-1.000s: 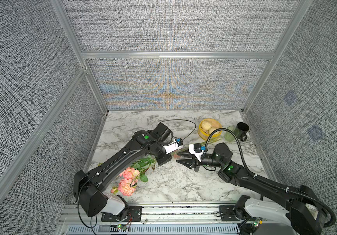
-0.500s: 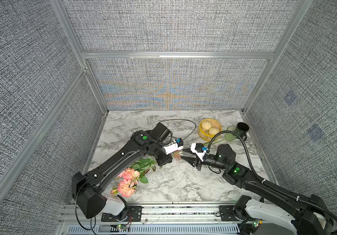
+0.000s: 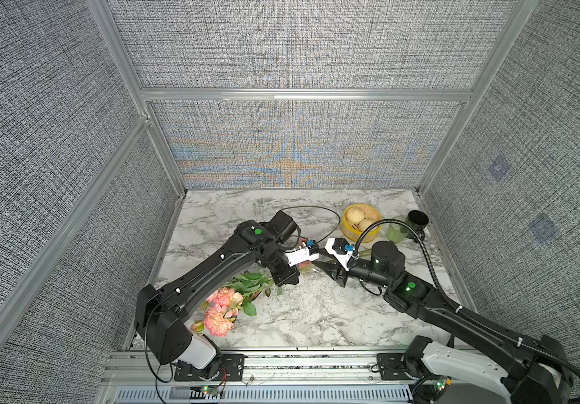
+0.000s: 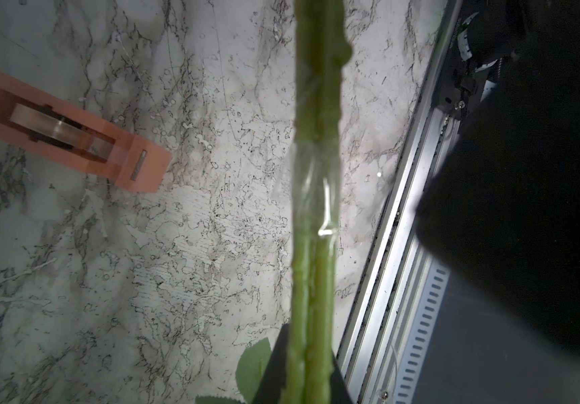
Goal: Wrap bouquets with tape
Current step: Wrap the tape around the bouquet.
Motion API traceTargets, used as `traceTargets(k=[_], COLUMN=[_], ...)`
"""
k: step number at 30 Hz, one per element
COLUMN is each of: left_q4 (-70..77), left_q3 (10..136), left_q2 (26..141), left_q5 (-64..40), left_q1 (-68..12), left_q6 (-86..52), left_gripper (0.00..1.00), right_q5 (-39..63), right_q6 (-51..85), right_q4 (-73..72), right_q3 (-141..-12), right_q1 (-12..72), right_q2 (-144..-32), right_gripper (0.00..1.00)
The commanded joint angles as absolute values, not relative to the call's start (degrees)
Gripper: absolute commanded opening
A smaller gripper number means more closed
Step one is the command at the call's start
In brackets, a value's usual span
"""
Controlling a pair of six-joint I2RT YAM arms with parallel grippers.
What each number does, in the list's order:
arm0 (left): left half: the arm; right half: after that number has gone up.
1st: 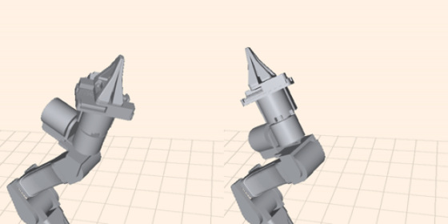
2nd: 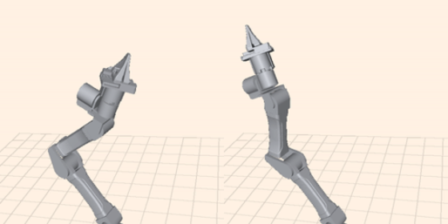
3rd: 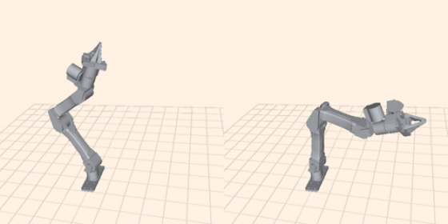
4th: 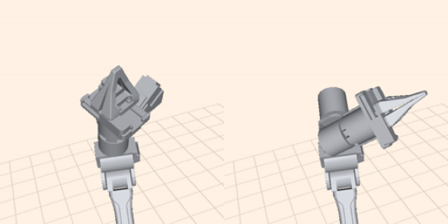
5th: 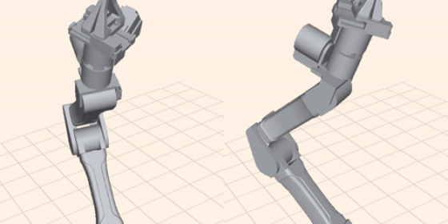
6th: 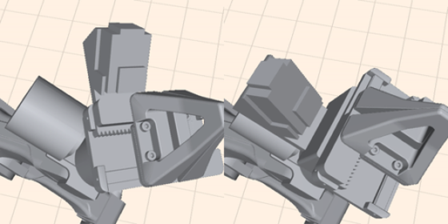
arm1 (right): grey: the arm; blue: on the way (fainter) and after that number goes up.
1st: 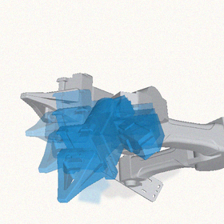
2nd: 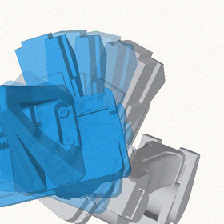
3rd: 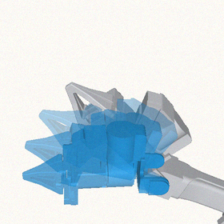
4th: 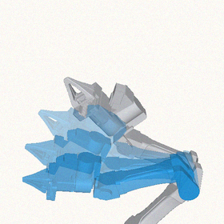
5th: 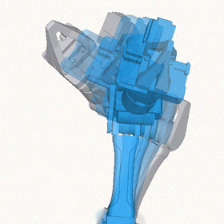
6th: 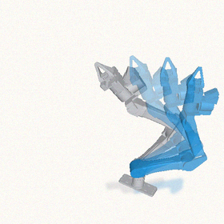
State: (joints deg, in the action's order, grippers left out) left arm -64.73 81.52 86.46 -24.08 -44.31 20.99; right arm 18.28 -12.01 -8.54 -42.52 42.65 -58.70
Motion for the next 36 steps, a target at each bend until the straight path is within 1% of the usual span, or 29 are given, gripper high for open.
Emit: traceTargets(k=[1, 6, 8, 10, 12, 14, 16, 17, 18, 20, 21, 24, 26, 29, 31, 36], left_q4=[-67.79, -68.43, -67.94, -67.93, -67.88, -67.97, -68.38, -68.76, -69.18, -70.55, -71.44, -73.83, -74.94, -75.62, -75.71, -75.07], left_q3=[81.67, 81.30, 81.04, 80.95, 80.77, 80.90, 81.41, 81.85, 82.44, 83.91, 84.78, 87.01, 87.75, 87.98, 87.85, 86.94], left_q2=[86.34, 86.44, 86.31, 86.09, 85.79, 85.39, 85.02, 84.91, 84.82, 84.81, 84.90, 85.33, 85.44, 85.35, 85.34, 85.50], left_q5=[-25.22, -24.74, -24.38, -24.85, -24.93, -24.12, -23.87, -24.16, -24.72, -26.81, -27.49, -28.16, -27.65, -27.75, -29.15, -30.22], left_q1=[-44.41, -44.44, -44.30, -44.30, -44.30, -44.08, -43.56, -43.29, -43.02, -42.67, -42.66, -42.64, -42.70, -42.65, -42.71, -42.70], left_q6=[22.59, 23.10, 22.88, 23.11, 23.58, 23.51, 23.81, 24.18, 24.79, 26.47, 27.18, 28.30, 28.14, 27.98, 28.33, 27.78], left_gripper=[0.00, 0.00, 0.00, 0.00, 0.00, 0.00, 0.00, 0.00, 0.00, 0.00, 0.00, 0.00, 0.00, 0.00, 0.00, 0.00], right_q5=[10.97, 9.02, 9.01, 8.75, 10.35, 16.92, 29.32, 36.44, 42.10, 47.48, 48.23, 45.91, 39.95, 33.98, 33.35, 27.55], right_q6=[-15.35, -21.49, -23.89, -25.56, -26.62, -27.11, -27.49, -26.00, -22.94, -18.38, -18.11, -22.27, -21.99, -20.84, -21.91, -22.74], right_q4=[-0.04, 10.30, 10.89, 10.73, 10.04, 9.11, 5.02, -0.80, -10.60, -25.76, -29.06, -29.75, -40.73, -58.37, -64.89, -77.97], right_q3=[-45.22, -48.95, -48.03, -46.43, -44.06, -40.91, -35.50, -31.06, -25.81, -18.30, -16.96, -18.17, -16.18, -13.83, -13.54, -13.21], right_q1=[42.54, 42.45, 42.45, 42.45, 42.46, 42.45, 42.54, 42.70, 43.01, 43.95, 44.41, 44.74, 44.65, 44.39, 44.55, 44.82], right_q2=[-59.12, -56.34, -52.93, -48.84, -44.33, -40.80, -36.18, -35.16, -35.35, -39.12, -43.05, -52.03, -56.82, -63.38, -65.78, -72.51], right_gripper=[0.39, 0.39, 0.39, 0.42, 0.43, 0.44, 0.45, 0.48, 0.51, 0.54, 0.56, 0.60, 0.62, 0.62, 0.62, 0.62])
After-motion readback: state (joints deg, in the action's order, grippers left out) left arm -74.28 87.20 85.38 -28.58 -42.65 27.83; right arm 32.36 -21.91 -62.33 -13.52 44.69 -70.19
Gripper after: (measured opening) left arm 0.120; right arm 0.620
